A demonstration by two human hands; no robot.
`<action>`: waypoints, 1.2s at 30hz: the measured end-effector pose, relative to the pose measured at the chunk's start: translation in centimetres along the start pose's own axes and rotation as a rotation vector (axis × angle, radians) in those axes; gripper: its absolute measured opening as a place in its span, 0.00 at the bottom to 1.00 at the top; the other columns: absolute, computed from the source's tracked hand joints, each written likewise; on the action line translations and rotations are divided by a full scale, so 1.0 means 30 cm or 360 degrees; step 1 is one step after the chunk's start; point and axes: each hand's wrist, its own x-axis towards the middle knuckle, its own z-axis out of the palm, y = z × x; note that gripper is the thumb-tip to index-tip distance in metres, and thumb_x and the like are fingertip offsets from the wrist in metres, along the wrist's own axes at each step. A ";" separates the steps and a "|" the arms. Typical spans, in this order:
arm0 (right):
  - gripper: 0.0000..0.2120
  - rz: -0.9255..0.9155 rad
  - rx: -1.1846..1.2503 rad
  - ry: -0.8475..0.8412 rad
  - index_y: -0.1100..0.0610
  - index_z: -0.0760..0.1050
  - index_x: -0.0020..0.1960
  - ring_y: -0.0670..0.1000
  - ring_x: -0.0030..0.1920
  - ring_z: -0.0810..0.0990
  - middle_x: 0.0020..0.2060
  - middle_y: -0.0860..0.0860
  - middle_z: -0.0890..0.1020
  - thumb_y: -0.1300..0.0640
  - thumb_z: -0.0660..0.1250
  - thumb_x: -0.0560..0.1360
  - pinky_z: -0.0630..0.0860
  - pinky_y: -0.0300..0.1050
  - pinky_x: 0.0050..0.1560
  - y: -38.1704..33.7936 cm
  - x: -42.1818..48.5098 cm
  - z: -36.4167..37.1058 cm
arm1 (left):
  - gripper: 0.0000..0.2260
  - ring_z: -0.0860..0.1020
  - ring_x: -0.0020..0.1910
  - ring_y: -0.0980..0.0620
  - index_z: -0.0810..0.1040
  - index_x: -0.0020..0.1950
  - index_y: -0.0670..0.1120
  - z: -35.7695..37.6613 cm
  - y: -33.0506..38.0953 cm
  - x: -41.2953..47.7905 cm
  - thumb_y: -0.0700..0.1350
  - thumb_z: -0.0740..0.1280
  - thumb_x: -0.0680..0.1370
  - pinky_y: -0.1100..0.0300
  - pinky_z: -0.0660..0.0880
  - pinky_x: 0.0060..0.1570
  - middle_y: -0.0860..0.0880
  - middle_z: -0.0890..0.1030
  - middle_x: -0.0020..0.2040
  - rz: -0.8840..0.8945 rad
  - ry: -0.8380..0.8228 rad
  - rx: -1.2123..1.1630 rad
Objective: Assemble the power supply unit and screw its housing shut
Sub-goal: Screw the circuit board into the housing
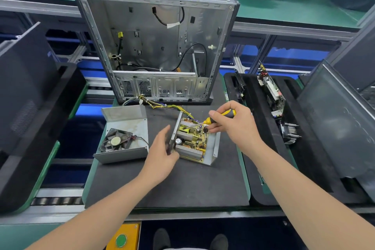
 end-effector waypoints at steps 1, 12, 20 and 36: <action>0.13 -0.0003 -0.0004 0.0004 0.67 0.75 0.51 0.62 0.38 0.88 0.37 0.63 0.85 0.60 0.76 0.77 0.87 0.58 0.39 -0.001 0.001 -0.001 | 0.39 0.68 0.74 0.61 0.59 0.83 0.53 0.003 -0.023 -0.005 0.32 0.67 0.75 0.69 0.68 0.67 0.58 0.66 0.77 -0.0021 -0.0047 0.0015; 0.12 0.0002 -0.0061 0.0002 0.66 0.75 0.49 0.63 0.36 0.88 0.35 0.60 0.86 0.60 0.76 0.77 0.86 0.59 0.40 0.009 -0.007 -0.011 | 0.32 0.74 0.57 0.63 0.74 0.70 0.58 0.036 -0.108 0.021 0.54 0.81 0.69 0.70 0.72 0.54 0.62 0.75 0.59 0.0095 0.0127 0.0245; 0.12 -0.0003 -0.0037 0.0000 0.65 0.75 0.49 0.64 0.37 0.88 0.36 0.61 0.86 0.60 0.76 0.77 0.86 0.61 0.40 0.014 0.004 -0.024 | 0.34 0.66 0.63 0.55 0.74 0.70 0.61 0.138 -0.072 0.033 0.75 0.66 0.68 0.50 0.69 0.67 0.58 0.75 0.62 -0.0060 0.0402 0.0269; 0.12 0.0007 -0.0042 0.0001 0.67 0.75 0.50 0.64 0.37 0.88 0.36 0.61 0.85 0.61 0.76 0.77 0.86 0.61 0.40 0.008 0.006 -0.020 | 0.31 0.64 0.59 0.56 0.75 0.69 0.60 0.132 -0.088 0.039 0.74 0.63 0.71 0.47 0.70 0.66 0.58 0.72 0.57 -0.0072 0.0356 0.0263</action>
